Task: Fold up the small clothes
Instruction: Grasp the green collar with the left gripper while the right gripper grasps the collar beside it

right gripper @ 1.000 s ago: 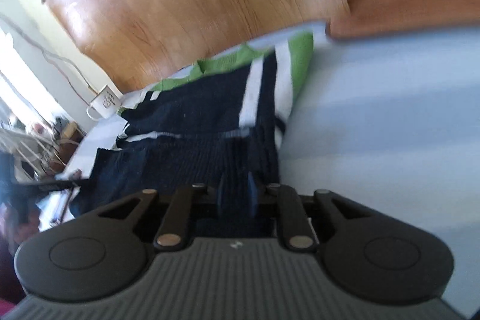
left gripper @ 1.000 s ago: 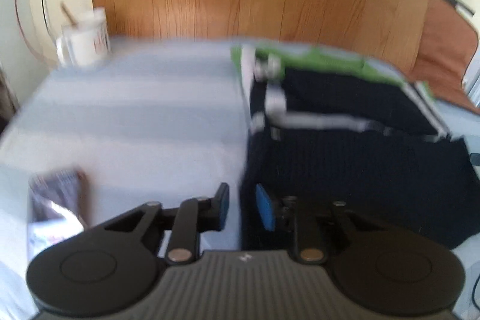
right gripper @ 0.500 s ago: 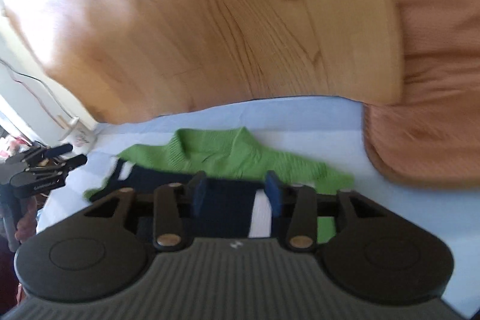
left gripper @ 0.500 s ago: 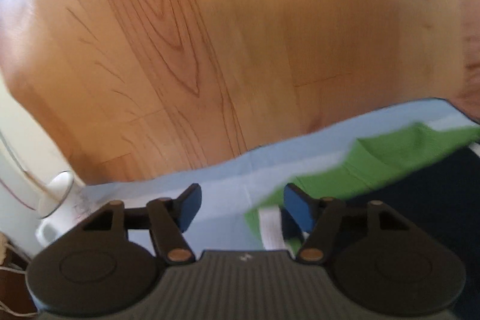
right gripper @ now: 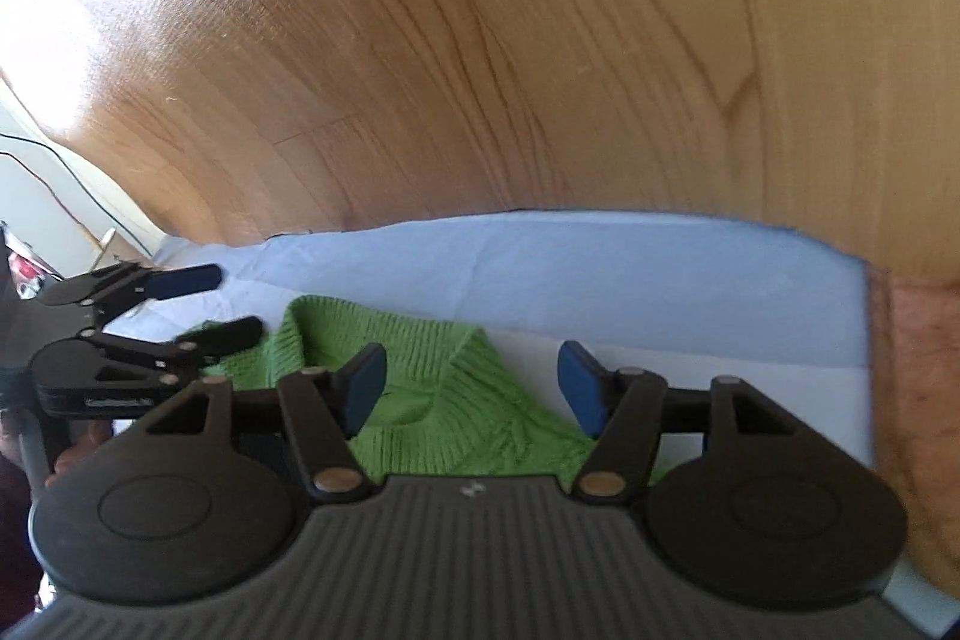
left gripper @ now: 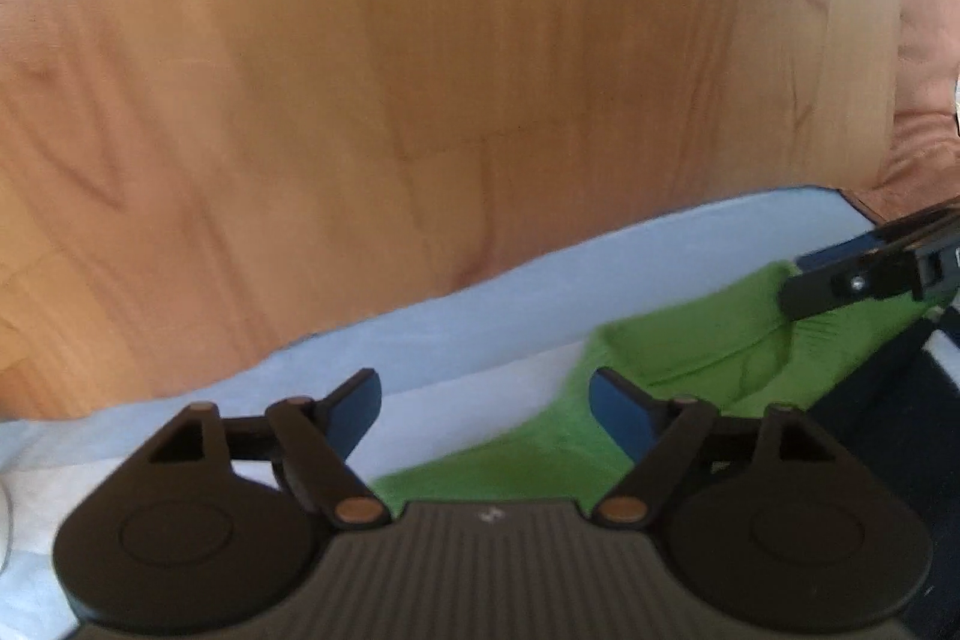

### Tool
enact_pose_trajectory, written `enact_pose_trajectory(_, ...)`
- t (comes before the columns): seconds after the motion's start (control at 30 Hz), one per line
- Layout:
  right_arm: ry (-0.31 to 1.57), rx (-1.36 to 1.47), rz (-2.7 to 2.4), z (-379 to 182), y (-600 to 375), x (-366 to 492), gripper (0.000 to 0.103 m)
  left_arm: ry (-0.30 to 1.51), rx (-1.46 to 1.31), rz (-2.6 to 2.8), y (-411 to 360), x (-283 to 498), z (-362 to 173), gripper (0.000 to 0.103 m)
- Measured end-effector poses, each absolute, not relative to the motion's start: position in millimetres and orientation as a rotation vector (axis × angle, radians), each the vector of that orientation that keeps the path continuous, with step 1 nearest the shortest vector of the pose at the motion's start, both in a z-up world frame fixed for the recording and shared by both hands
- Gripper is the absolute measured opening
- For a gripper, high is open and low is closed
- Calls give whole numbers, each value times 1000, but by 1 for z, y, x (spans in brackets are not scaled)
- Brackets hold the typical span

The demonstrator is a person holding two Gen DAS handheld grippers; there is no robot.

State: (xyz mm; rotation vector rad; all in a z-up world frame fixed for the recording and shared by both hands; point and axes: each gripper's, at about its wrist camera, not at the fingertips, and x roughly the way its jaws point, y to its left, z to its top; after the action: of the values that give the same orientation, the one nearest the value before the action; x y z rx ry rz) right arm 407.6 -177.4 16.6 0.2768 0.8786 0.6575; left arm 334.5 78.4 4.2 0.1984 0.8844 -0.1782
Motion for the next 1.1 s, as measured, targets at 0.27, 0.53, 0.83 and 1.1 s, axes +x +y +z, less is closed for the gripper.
enact_pose_trajectory(0.27,799,263,686,12,-183,397,66,947,266,-138,57,350,-4,77)
enact_pose_trajectory(0.53,774,320,716,7,-193,398,55,941,316,-172,28,354,-12,72)
enact_pose_trajectory(0.83,770,186,689,10,-175,394,17,903,306,-229,29,351,-13,10)
enact_pose_trajectory(1.1,644,171,702,59,-180,343,15,755,283,-206,34,304,28,9)
